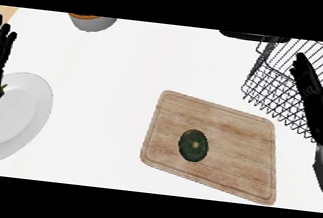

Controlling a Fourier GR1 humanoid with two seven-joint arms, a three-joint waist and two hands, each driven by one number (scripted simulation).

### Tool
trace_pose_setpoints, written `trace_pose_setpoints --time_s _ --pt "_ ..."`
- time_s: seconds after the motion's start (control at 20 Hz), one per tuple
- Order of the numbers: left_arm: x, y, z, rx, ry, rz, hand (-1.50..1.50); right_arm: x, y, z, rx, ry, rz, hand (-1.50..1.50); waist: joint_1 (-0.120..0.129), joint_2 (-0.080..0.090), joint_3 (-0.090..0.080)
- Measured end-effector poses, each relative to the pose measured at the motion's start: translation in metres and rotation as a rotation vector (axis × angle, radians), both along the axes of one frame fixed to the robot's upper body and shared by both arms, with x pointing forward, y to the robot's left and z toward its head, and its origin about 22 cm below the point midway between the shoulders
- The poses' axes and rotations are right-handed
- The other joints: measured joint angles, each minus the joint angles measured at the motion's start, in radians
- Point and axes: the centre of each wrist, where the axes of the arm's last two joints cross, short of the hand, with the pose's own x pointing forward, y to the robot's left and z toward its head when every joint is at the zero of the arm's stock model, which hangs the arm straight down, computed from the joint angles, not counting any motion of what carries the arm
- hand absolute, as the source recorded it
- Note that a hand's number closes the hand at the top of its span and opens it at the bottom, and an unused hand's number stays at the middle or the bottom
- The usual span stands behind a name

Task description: Pick the squash from the cutting board and place it in the basket

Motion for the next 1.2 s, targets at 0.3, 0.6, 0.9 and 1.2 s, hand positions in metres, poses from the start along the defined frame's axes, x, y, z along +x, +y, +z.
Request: trace_pose_setpoints --time_s 0.3,0.6,0.9,1.2 --pt "-0.031 -0.006 -0.080 -0.076 0.403 0.004 0.00 0.010 0.061 0.017 0.214 -0.139 0.099 1.50 0.016 0.013 0.000" --pt "-0.057 -0.025 -0.126 -0.106 0.663 -0.041 0.00 -0.009 0.178 0.001 0.177 -0.192 0.317 -1.50 0.037 0.010 0.002" --pt "-0.064 -0.027 -0.129 -0.109 0.704 -0.028 0.00 -0.018 0.233 -0.010 -0.065 -0.161 0.191 -1.50 0.016 -0.008 0.004" --pt "-0.075 -0.019 -0.132 -0.116 0.741 0.009 0.00 0.007 0.216 0.013 -0.458 -0.125 0.038 -1.50 -0.028 -0.030 0.002"
